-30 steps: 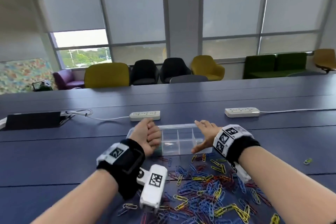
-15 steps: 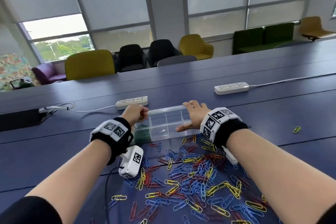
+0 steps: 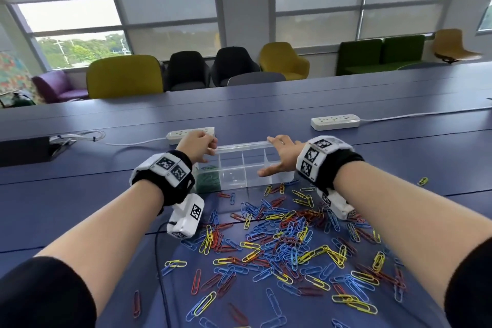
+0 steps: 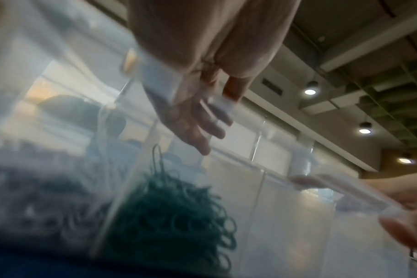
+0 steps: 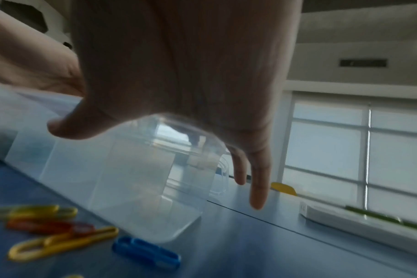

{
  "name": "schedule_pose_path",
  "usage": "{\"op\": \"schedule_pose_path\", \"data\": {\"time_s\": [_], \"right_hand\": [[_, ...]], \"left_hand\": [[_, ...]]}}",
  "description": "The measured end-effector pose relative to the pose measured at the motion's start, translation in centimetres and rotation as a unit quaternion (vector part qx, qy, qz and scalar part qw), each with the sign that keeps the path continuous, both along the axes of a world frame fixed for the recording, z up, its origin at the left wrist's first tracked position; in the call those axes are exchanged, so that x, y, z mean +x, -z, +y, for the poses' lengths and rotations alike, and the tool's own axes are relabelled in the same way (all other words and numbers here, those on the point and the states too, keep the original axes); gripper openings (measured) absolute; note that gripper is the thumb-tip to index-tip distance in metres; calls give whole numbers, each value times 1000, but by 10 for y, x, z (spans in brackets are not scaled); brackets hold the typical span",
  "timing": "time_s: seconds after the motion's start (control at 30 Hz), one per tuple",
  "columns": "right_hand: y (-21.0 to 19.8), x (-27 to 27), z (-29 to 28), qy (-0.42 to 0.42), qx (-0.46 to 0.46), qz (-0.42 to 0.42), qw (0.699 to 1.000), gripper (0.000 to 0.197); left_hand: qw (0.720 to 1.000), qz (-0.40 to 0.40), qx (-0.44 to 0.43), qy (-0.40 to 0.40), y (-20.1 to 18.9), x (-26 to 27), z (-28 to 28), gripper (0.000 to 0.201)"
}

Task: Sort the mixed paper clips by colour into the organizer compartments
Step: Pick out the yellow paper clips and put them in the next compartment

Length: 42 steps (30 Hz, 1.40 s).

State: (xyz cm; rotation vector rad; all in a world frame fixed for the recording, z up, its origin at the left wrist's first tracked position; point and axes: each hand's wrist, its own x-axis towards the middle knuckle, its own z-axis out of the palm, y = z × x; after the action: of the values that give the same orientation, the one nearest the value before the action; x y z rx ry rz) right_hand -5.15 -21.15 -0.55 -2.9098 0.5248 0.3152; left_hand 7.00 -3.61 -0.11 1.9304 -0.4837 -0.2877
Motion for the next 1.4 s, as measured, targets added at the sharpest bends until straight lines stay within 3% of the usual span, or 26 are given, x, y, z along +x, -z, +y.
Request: {"op": "schedule_pose_path", "data": {"time_s": [0.07, 0.13, 0.2, 0.27, 0.33, 0.4, 0.57, 0.67, 0.8, 0.9, 1.0, 1.07, 1.27, 1.4], "right_hand": [[-14, -2, -9, -6, 9, 19, 1000, 115], [-30, -11, -21, 10, 48, -17, 999, 123], [-42, -31, -31, 29, 46, -37, 998, 106], [-44, -58, -45, 41, 11, -11, 999, 75], [-34, -84, -64, 58, -15, 44, 997, 59], [-17, -109, -84, 82, -42, 99, 991, 57], [7, -147, -124, 152, -103, 154, 971, 63], [11, -145, -126, 131, -88, 146, 977, 57], [13, -138, -94, 81, -61, 164, 981, 49], [6, -131, -74, 25, -10, 162, 986, 44], [-11, -123, -77, 51, 44, 81, 994, 44], [-14, -116, -82, 73, 18, 49, 996, 44], [11, -92, -68, 49, -87, 138, 985, 56], [16, -99, -33, -44, -66, 167, 983, 57]], "left_hand": [[996, -82, 34, 6, -12, -4, 7, 26], [980, -177, 90, 28, -23, -13, 22, 22], [960, -234, 141, 62, -30, -27, 40, 18], [939, -248, 211, 112, -29, -42, 59, 16], [906, -244, 310, 154, -22, -53, 75, 15], [881, -211, 386, 177, -10, -58, 87, 15], [809, -174, 537, 164, 11, -65, 93, 47], [810, -156, 536, 178, 14, -67, 83, 64], [791, -107, 567, 203, 20, -76, 72, 70], [808, -92, 532, 235, 15, -87, 68, 66], [835, -120, 479, 241, 2, -91, 59, 52], [839, -156, 466, 232, -2, -93, 47, 48], [797, -169, 524, 249, 9, -95, 6, 63], [756, -179, 557, 293, 15, -107, -7, 64]]}}
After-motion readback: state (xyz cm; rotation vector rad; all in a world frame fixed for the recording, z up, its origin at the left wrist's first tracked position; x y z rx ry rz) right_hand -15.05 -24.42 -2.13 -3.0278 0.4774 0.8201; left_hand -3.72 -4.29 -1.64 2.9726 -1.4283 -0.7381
